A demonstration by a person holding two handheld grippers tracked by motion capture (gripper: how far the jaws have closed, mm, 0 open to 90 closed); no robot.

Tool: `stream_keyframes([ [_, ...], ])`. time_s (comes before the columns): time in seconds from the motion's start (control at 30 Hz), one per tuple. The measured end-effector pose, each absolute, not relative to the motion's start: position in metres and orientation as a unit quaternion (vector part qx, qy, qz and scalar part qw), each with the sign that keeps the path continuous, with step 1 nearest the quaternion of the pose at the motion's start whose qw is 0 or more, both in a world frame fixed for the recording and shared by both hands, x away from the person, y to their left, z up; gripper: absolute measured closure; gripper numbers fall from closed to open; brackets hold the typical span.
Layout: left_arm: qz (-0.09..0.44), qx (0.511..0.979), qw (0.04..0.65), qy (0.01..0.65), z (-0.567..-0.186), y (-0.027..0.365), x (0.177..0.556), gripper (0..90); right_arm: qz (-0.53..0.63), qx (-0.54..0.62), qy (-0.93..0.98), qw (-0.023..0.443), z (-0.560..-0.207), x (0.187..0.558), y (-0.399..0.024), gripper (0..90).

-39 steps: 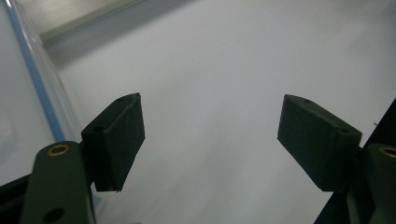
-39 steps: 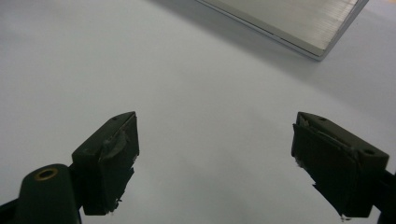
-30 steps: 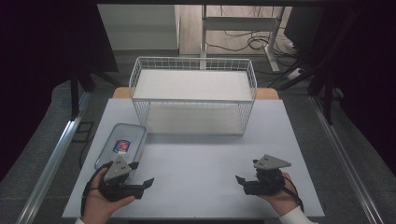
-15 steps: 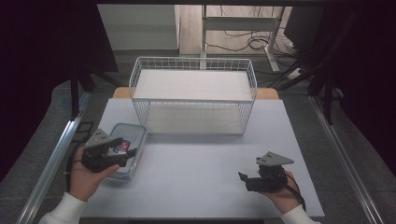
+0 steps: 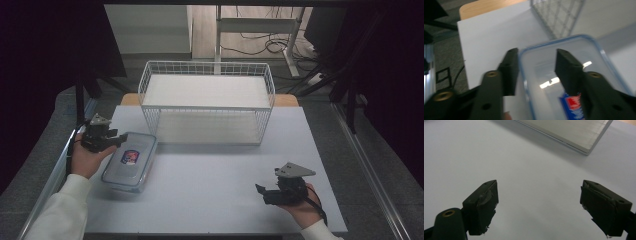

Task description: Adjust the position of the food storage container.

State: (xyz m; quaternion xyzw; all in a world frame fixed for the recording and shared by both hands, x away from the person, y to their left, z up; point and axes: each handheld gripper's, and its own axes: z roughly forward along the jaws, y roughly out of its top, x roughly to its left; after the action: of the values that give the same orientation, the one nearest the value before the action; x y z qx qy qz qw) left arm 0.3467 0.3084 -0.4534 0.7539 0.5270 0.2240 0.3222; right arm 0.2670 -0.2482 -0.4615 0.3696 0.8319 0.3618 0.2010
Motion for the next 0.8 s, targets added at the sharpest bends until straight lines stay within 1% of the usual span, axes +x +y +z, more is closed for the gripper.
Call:
stream_keyframes([
  [0.03,0.224,0.753,0.318,0.531,-0.455,0.31,0.349,56.9,0.362,0.37,0.832,0.201,-0.461,0.267,-0.248,15.5],
  [0.07,0.218,0.754,0.312,0.535,-0.458,0.314,0.353,60.9,0.361,0.369,0.832,0.202,-0.461,0.267,-0.249,15.6],
  [0.1,0.213,0.758,0.309,0.533,-0.459,0.316,0.355,70.2,0.361,0.371,0.831,0.201,-0.462,0.267,-0.25,15.6],
  [0.17,0.212,0.772,0.277,0.531,-0.462,0.319,0.36,84.0,0.361,0.372,0.831,0.202,-0.462,0.267,-0.251,15.6],
  [0.2,0.214,0.779,0.252,0.533,-0.466,0.321,0.365,88.4,0.358,0.373,0.832,0.202,-0.463,0.268,-0.251,15.7],
  [0.37,0.209,0.784,0.225,0.54,-0.479,0.326,0.375,89.9,0.356,0.372,0.833,0.202,-0.463,0.267,-0.249,15.8],
  [0.4,0.214,0.79,0.209,0.536,-0.484,0.327,0.378,90.0,0.355,0.369,0.835,0.203,-0.463,0.267,-0.249,15.9],
  [0.53,0.193,0.793,0.22,0.535,-0.49,0.328,0.38,90.0,0.352,0.367,0.835,0.209,-0.464,0.267,-0.249,15.8],
  [0.7,0.183,0.788,0.23,0.54,-0.492,0.331,0.38,90.0,0.35,0.367,0.836,0.209,-0.465,0.267,-0.249,15.9],
  [0.8,0.179,0.797,0.22,0.534,-0.496,0.33,0.381,90.0,0.349,0.365,0.837,0.209,-0.464,0.267,-0.249,15.9],
])
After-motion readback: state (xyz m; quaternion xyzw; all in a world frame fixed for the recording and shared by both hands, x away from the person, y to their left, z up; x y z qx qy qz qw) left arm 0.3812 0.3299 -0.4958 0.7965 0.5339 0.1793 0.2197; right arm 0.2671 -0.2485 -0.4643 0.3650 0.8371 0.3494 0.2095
